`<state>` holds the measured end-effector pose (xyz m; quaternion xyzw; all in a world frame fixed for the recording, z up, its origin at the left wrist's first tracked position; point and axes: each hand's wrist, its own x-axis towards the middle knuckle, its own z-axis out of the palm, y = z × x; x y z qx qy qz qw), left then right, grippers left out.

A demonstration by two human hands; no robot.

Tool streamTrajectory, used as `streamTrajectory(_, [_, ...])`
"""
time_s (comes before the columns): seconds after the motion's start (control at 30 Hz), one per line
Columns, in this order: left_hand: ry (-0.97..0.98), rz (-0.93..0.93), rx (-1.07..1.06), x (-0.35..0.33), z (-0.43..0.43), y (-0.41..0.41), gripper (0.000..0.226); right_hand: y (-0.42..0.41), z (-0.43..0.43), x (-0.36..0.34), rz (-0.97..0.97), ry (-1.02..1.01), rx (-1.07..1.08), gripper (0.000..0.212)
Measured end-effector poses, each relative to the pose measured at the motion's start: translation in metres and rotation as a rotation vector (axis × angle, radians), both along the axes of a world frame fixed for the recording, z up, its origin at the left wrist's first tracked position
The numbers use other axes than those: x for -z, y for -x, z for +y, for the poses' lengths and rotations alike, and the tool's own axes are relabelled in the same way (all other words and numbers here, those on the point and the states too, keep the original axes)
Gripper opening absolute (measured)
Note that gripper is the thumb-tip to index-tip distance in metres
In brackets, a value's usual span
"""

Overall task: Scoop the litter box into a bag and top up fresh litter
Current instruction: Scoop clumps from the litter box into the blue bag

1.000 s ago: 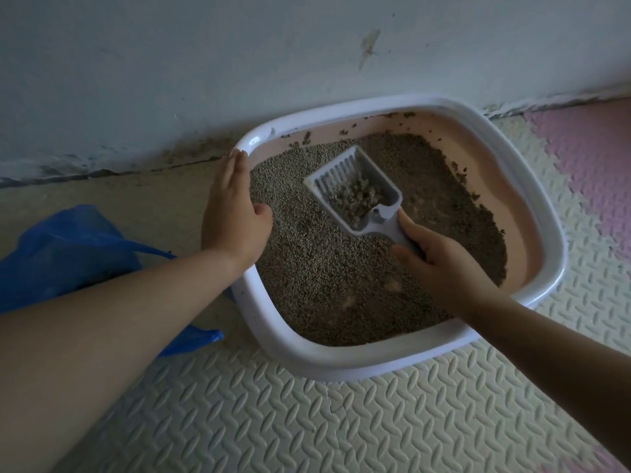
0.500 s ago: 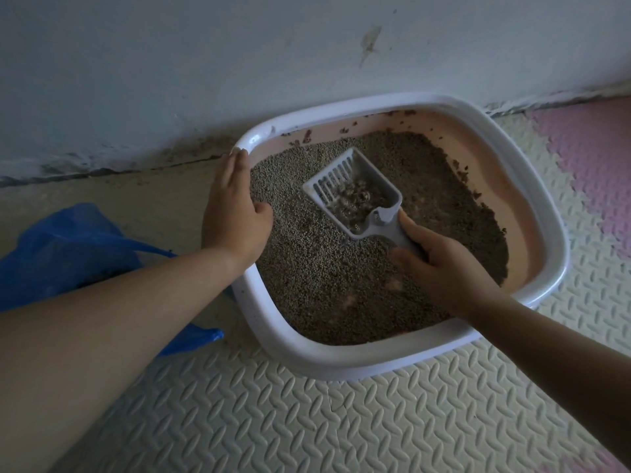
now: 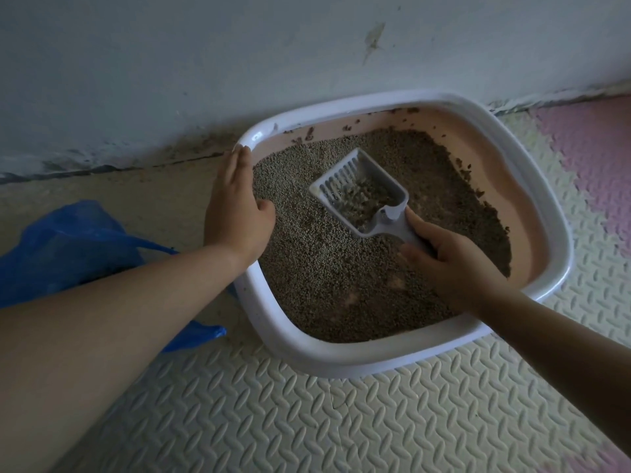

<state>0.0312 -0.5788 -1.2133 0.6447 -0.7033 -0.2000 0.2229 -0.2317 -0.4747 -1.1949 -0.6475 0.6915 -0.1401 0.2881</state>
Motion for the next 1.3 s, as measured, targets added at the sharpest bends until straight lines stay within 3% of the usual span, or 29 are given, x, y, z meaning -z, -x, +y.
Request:
streamTrajectory(0.6, [-0.034,0.024,0.017,-0.001,0.001,-0.001,0.070,-0.012,-0.005,-0.008,-0.071,-0.026,0.030,0.056])
streamTrajectory(0.83, [-0.101,0.132,0.078,-0.026,0.004,-0.028,0.062,-0.046,-0.011,-0.031,-0.080,-0.031,-0.037,0.055])
streamTrajectory(1.03, [-0.098,-0.051,0.127,-0.065,0.028,-0.115,0.058,-0.095,-0.017,-0.047,-0.134,-0.068,-0.195,0.052])
streamTrajectory(1.13, [-0.108,-0.229,0.132,-0.075,0.053,-0.167,0.057,-0.122,-0.022,-0.048,-0.126,-0.075,-0.329,0.051])
streamTrajectory(1.3, [-0.219,-0.413,0.060,-0.068,0.091,-0.221,0.053,-0.164,-0.031,-0.043,-0.076,-0.139,-0.464,0.054])
